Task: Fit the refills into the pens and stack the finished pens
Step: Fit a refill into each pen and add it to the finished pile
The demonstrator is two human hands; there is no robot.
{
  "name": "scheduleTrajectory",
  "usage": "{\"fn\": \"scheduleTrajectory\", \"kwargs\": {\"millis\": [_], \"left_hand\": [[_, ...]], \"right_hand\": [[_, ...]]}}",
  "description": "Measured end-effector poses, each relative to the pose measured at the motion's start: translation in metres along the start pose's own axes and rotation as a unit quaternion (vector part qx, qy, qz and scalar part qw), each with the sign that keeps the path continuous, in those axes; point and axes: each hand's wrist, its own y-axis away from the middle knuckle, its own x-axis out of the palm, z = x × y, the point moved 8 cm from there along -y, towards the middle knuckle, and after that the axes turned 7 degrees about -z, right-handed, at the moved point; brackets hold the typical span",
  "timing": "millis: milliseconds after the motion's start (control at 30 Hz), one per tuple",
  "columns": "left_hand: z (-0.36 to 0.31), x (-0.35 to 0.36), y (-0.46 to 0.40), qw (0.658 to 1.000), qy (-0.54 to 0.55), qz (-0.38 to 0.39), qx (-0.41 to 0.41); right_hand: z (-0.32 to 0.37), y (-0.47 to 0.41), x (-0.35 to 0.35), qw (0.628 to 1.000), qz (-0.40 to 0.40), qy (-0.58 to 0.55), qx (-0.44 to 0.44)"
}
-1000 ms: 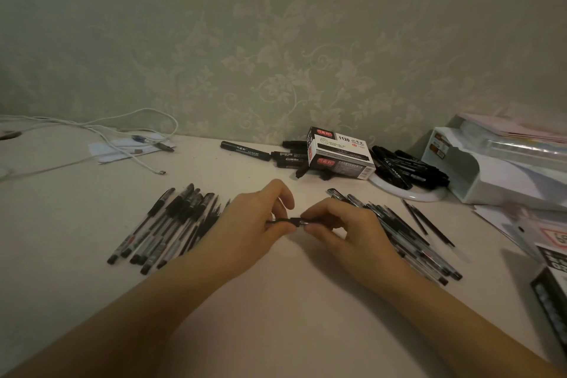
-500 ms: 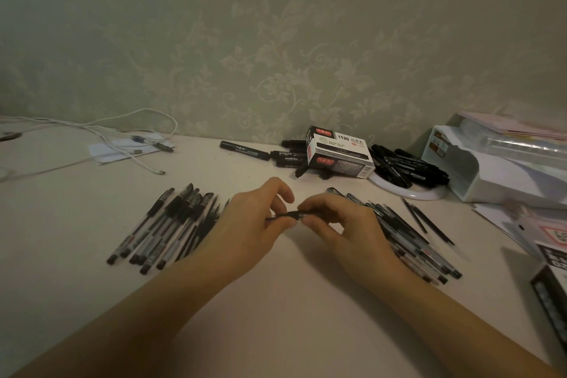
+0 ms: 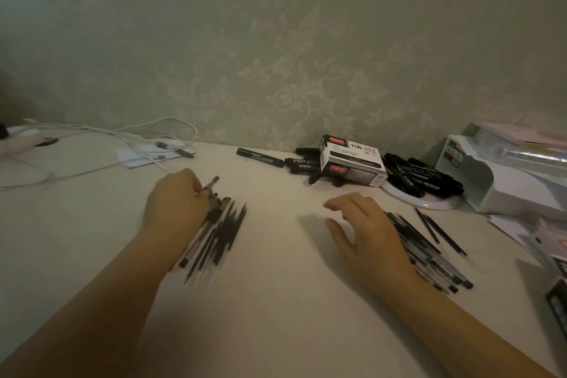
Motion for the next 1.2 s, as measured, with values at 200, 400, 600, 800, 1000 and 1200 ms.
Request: {"fn": "scheduleTrajectory", "kwargs": {"millis": [200,400,600,800,1000,1200], "left_hand": [[-0.003,0.003,0.01,0.999,-0.025,0.03,0.006],[-0.016,-0.002,0.017,0.998,-0.045,0.026,0.026],[-0.079,0.006,0.058,0.983,0.119,0.052,0.13],[-0.108,0.029,0.089,0.959,0.21,0.157,0.106],[-0.118,0.054,0.114,0.85,0.391,0.348,-0.056],[-0.127,0.059,0.123,0.808,0.389,0.44,-0.047]], "right_hand": [[-0.007,0.0,-0.012,0.998,0.004,0.046,0.047],[-0.042,-0.006,-0.038,0.975,0.082,0.079,0.189],[-0.043,0.006,-0.03,0.918,0.278,0.124,0.255],[-0.027,0.011,-0.01,0.882,0.367,0.2,0.216],[-0.02,-0.019,-0.008,0.91,0.284,-0.034,0.301],[-0.033,0.001,0.016,0.771,0.077,-0.414,0.478]]}}
